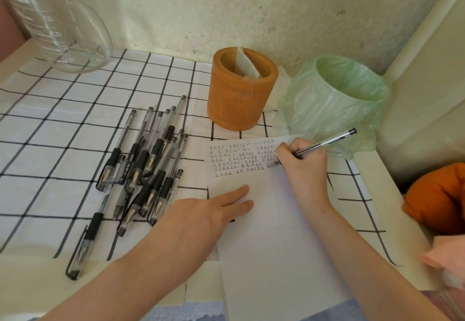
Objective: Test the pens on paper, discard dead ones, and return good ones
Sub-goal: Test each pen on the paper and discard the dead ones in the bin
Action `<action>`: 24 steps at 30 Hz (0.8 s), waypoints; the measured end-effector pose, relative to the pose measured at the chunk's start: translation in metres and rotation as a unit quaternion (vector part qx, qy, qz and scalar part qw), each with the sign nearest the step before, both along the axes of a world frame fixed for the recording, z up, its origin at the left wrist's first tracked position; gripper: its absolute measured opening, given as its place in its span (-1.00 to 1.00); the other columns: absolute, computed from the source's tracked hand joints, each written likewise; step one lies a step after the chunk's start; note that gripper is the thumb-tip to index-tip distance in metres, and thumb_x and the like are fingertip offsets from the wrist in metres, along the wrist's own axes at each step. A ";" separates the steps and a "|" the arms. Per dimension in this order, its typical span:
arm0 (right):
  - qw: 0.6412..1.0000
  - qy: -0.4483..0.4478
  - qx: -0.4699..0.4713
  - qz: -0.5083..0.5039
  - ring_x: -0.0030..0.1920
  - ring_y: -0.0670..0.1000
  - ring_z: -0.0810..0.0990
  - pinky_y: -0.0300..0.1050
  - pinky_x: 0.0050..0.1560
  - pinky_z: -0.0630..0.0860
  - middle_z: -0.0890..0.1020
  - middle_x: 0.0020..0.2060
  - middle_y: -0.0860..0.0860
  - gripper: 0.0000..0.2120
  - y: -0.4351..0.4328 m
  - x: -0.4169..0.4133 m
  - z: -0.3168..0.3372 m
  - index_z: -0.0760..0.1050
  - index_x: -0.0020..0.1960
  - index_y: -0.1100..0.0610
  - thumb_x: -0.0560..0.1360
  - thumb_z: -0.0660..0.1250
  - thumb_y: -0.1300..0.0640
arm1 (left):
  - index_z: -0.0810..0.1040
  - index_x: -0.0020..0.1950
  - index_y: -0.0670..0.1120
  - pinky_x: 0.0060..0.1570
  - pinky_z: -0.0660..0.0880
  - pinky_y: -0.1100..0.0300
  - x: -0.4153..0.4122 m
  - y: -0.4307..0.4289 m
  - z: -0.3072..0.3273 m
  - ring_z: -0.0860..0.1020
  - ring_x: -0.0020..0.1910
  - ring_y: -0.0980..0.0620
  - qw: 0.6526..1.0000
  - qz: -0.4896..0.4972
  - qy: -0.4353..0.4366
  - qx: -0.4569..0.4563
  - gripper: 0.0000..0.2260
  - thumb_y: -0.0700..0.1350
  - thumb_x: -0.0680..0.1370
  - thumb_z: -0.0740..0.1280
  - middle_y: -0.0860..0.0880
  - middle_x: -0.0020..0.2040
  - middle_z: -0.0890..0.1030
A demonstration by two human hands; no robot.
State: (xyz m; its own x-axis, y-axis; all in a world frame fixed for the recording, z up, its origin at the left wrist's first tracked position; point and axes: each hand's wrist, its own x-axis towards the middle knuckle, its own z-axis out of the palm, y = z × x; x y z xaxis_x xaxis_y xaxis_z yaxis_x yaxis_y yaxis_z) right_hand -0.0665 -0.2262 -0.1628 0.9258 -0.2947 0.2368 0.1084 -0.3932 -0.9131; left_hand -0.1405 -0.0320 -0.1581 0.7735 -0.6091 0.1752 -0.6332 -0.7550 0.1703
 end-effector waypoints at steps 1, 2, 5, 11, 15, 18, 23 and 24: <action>1.000 0.002 -0.002 0.000 -0.51 -0.16 0.19 -0.31 -0.46 0.18 0.24 -0.59 -0.11 -0.61 0.000 0.000 0.000 0.23 -0.47 0.14 0.43 0.32 0.34 | 0.64 0.04 0.16 -0.71 0.27 0.39 0.000 0.000 0.000 0.47 -0.65 0.20 1.000 0.000 0.000 -0.002 -0.21 -0.26 -0.16 0.61 0.22 0.16 0.58; 1.000 0.003 -0.004 0.000 -0.50 -0.16 0.19 -0.31 -0.46 0.18 0.24 -0.58 -0.11 -0.61 0.000 0.000 0.000 0.23 -0.47 0.16 0.43 0.32 0.34 | 0.64 0.04 0.17 -0.71 0.26 0.40 0.000 0.000 -0.001 0.46 -0.65 0.19 1.000 0.001 0.000 -0.004 -0.22 -0.26 -0.15 0.61 0.22 0.16 0.58; 1.000 0.003 -0.003 0.004 -0.48 -0.13 0.19 -0.31 -0.46 0.18 0.26 -0.52 0.04 -0.68 0.001 -0.001 0.000 0.26 -0.43 0.30 0.42 0.32 0.35 | 0.64 0.02 0.16 -0.72 0.27 0.42 0.000 0.000 -0.001 0.47 -0.65 0.18 1.000 0.002 0.000 -0.014 -0.26 -0.27 -0.11 0.61 0.22 0.14 0.59; 1.000 0.010 -0.006 0.009 -0.46 -0.11 0.18 -0.29 -0.46 0.16 0.25 -0.49 0.12 -0.70 0.002 -0.002 0.002 0.25 -0.42 0.33 0.40 0.31 0.38 | 0.64 0.02 0.16 -0.71 0.24 0.43 0.000 0.000 -0.001 0.46 -0.66 0.19 1.000 0.001 -0.001 -0.015 -0.26 -0.26 -0.12 0.60 0.23 0.14 0.59; 1.000 0.012 -0.006 0.008 -0.46 -0.11 0.18 -0.30 -0.46 0.17 0.25 -0.49 0.12 -0.70 0.002 -0.003 0.003 0.24 -0.42 0.34 0.39 0.31 0.38 | 0.64 0.02 0.17 -0.71 0.25 0.43 0.000 -0.001 0.000 0.47 -0.64 0.21 1.000 -0.002 0.000 -0.014 -0.26 -0.25 -0.11 0.60 0.23 0.14 0.59; 1.000 0.016 0.014 0.000 -0.46 -0.11 0.19 -0.28 -0.46 0.17 0.26 -0.48 0.13 -0.71 0.002 -0.003 0.004 0.27 -0.42 0.32 0.40 0.31 0.37 | 0.64 0.02 0.17 -0.70 0.20 0.43 0.000 -0.001 0.001 0.46 -0.64 0.22 1.000 -0.001 -0.002 -0.006 -0.27 -0.24 -0.11 0.61 0.23 0.15 0.58; 1.000 0.015 0.002 0.008 -0.45 -0.11 0.20 -0.27 -0.45 0.17 0.26 -0.48 0.13 -0.70 0.002 -0.003 0.003 0.25 -0.41 0.33 0.40 0.31 0.36 | 0.64 0.04 0.16 -0.70 0.22 0.42 0.000 -0.001 0.000 0.48 -0.63 0.21 1.000 -0.003 0.005 -0.005 -0.25 -0.24 -0.10 0.62 0.22 0.17 0.57; 1.000 0.015 -0.001 0.009 -0.45 -0.11 0.20 -0.27 -0.45 0.17 0.26 -0.49 0.12 -0.69 0.002 -0.003 0.003 0.24 -0.42 0.32 0.41 0.31 0.36 | 0.64 0.04 0.16 -0.70 0.22 0.41 0.000 -0.001 0.000 0.48 -0.63 0.21 1.000 -0.003 0.005 -0.004 -0.25 -0.24 -0.11 0.61 0.22 0.17 0.58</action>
State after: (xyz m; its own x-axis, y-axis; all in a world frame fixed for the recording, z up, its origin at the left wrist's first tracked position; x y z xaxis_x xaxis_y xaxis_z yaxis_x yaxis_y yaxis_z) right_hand -0.0695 -0.2240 -0.1599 0.9373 -0.2782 0.2101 0.0882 -0.3937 -0.9150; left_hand -0.1406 -0.0325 -0.1580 0.7715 -0.6126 0.1718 -0.6360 -0.7499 0.1820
